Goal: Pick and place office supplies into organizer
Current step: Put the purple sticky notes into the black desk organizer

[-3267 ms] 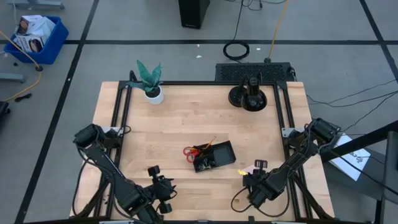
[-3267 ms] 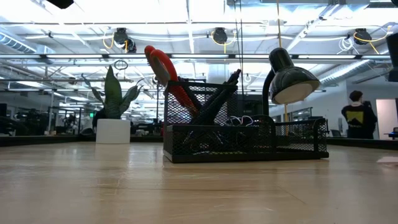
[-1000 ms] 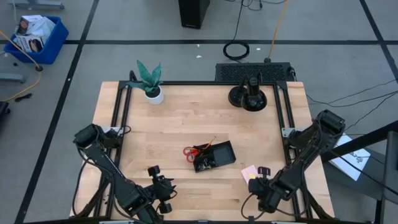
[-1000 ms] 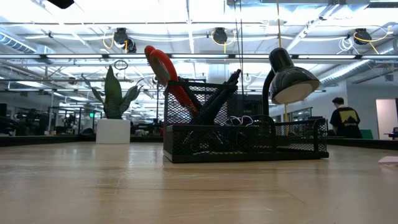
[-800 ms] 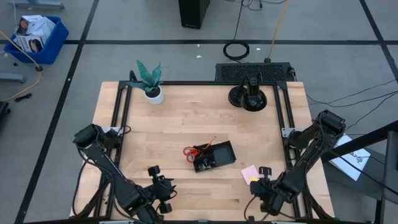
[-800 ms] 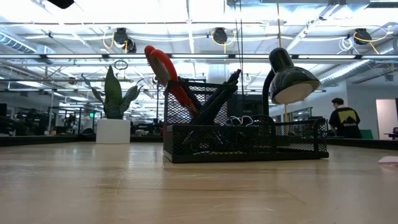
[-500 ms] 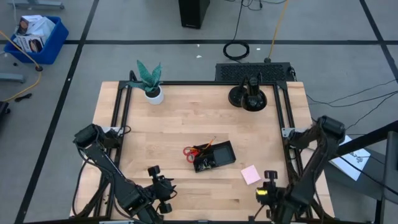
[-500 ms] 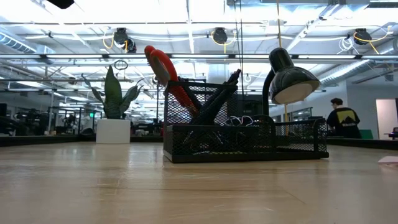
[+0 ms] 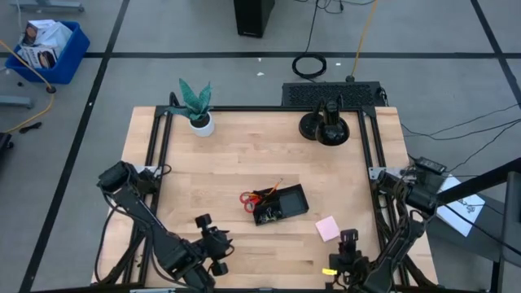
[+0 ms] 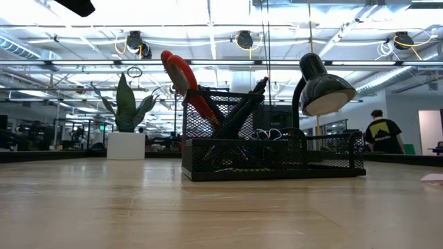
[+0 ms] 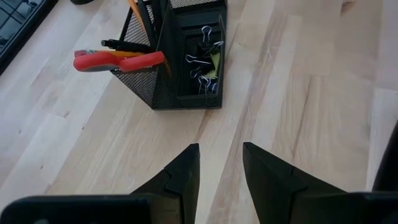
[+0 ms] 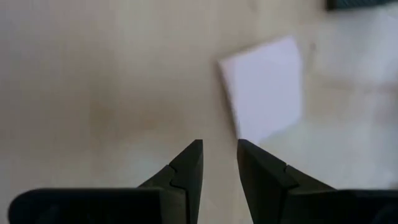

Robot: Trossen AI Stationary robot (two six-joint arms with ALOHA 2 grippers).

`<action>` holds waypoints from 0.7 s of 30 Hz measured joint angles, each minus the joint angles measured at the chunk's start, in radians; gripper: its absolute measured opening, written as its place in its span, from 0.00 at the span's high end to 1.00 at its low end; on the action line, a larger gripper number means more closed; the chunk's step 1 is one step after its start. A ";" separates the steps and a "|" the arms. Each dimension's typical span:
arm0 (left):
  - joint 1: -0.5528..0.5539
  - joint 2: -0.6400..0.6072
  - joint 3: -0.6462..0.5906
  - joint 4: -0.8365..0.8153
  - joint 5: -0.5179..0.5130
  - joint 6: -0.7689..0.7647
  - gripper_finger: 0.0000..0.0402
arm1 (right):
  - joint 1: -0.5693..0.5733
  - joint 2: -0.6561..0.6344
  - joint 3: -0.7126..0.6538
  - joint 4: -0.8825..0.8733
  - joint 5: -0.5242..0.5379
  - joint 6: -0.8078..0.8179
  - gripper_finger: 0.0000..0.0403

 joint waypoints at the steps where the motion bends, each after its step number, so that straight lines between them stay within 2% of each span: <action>1: 0.002 0.000 0.000 0.000 0.000 0.000 0.68 | 0.000 -0.002 0.000 0.023 -0.001 -0.015 0.77; 8: 0.004 0.000 0.000 0.000 0.006 0.006 0.68 | 0.000 -0.002 -0.016 0.077 0.003 -0.056 0.77; 12: 0.004 0.000 0.000 0.000 0.006 0.010 0.68 | -0.001 -0.002 -0.039 0.087 0.051 -0.059 0.77; 21: 0.004 0.000 0.000 0.000 0.006 0.018 0.68 | -0.010 -0.002 -0.101 0.162 0.048 -0.091 0.77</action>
